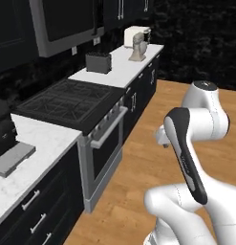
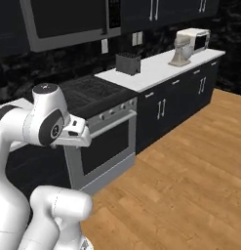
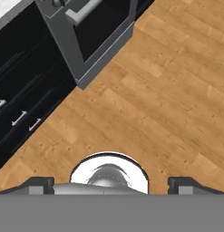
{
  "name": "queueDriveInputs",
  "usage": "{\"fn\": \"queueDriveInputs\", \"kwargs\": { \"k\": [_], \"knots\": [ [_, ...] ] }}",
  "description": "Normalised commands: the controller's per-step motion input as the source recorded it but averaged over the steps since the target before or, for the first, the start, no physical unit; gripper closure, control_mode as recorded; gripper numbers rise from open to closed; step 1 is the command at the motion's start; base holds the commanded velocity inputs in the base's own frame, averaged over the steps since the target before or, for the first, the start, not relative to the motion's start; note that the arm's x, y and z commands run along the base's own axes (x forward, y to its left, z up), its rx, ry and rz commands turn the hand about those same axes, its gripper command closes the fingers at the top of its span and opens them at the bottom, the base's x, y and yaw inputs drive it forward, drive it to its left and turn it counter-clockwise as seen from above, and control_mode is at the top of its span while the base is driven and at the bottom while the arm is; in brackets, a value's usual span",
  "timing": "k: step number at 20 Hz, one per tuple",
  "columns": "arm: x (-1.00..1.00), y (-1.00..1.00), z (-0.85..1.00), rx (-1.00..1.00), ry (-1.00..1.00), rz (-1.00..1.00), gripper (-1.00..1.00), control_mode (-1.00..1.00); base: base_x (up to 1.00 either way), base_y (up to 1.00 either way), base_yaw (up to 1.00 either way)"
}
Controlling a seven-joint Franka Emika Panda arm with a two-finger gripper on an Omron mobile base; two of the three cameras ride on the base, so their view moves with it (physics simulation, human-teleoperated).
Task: Navigate to the toaster oven.
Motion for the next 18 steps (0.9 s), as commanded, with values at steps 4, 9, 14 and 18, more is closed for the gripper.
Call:
{"fn": "queueDriveInputs", "kwargs": {
  "k": [4,9,14,18],
  "knots": [
    [0.00,0.00,0.00,0.00,0.00,0.00,-1.00,1.00,0.34,-0.57,-0.33],
    [0.00,0.00,0.00,0.00,0.00,0.00,-1.00,1.00,0.73,-0.42,-0.25],
    [0.00,0.00,0.00,0.00,0.00,0.00,-1.00,1.00,1.00,-0.30,-0.21],
    [0.00,0.00,0.00,0.00,0.00,0.00,-1.00,1.00,1.00,-0.29,-0.18]
  ]
}}
